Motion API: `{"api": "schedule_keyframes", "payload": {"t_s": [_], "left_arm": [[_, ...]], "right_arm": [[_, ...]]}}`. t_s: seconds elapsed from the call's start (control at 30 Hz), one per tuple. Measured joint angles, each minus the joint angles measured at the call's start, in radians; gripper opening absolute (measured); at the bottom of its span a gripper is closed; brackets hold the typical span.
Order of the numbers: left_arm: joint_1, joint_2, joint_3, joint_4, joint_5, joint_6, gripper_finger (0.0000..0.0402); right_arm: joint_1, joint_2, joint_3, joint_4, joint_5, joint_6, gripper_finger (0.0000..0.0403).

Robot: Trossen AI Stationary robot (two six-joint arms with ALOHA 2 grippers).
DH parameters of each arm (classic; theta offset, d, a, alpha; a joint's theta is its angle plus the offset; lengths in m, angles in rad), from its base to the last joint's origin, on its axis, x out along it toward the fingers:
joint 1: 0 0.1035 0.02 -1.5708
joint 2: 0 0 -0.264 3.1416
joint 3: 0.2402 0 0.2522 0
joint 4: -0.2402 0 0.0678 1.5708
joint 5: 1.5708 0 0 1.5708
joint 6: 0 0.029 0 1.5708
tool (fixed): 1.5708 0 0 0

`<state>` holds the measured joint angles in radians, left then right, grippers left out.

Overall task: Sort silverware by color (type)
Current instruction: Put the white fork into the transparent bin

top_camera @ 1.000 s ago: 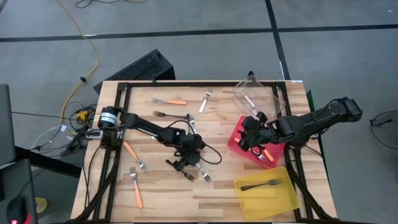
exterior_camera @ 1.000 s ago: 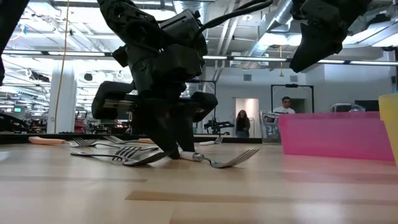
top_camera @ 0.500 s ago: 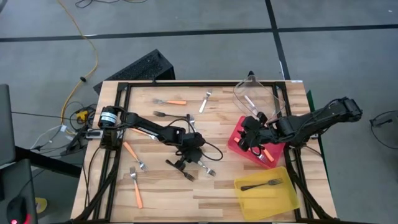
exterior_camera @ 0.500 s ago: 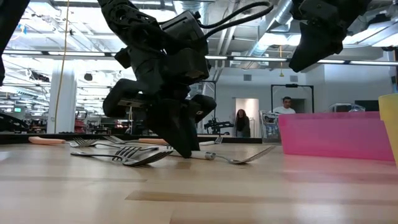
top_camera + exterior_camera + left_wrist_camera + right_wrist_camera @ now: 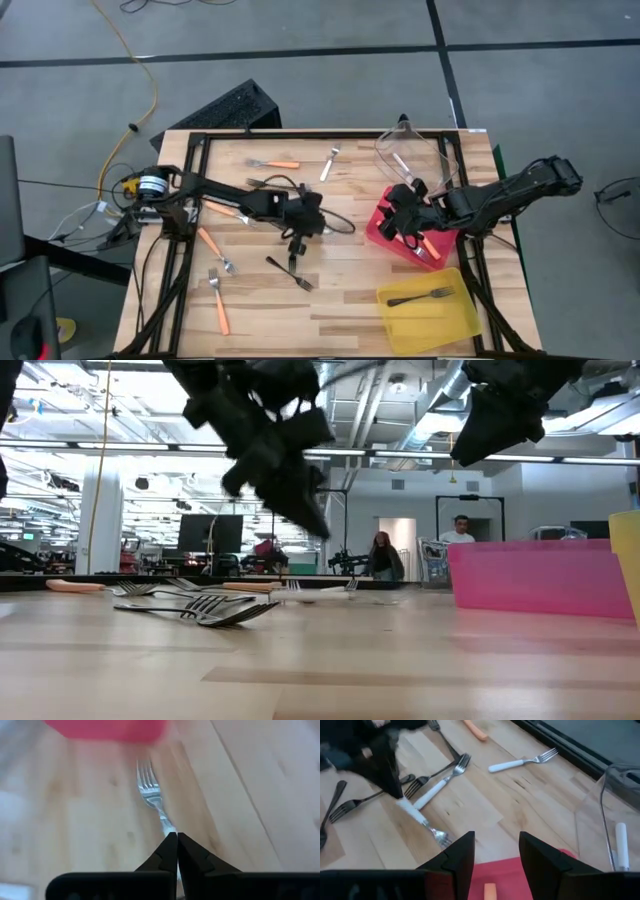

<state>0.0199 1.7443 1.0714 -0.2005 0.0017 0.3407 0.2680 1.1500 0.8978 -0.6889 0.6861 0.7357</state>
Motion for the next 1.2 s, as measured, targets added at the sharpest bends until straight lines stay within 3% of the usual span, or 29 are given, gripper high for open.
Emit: {"api": "schedule_keyframes", "payload": {"t_s": [0.17, 0.4, 0.7, 0.9, 1.2], "left_arm": [[0.017, -0.061, 0.003, 0.009, 0.009, -0.003, 0.0002], [0.029, -0.002, 0.003, 0.076, 0.036, -0.097, 0.0009], [0.006, 0.14, 0.003, 0.112, 0.045, -0.189, 0.011], [0.003, 0.17, 0.003, 0.155, 0.036, -0.27, 0.0176], [-0.031, 0.216, 0.005, 0.158, -0.101, -0.3, 0.0195]], "right_arm": [[0.0, 0.0, 0.0, 0.003, 0.011, -0.003, 0.0178], [0.0, 0.0, 0.0, 0.004, 0.01, -0.003, 0.0178], [0.0, 0.0, 0.0, 0.006, 0.008, -0.002, 0.0178], [0.0, 0.0, 0.0, 0.009, -0.002, -0.002, 0.0178], [0.0, 0.0, 0.0, 0.011, -0.004, -0.002, 0.0178]]}}
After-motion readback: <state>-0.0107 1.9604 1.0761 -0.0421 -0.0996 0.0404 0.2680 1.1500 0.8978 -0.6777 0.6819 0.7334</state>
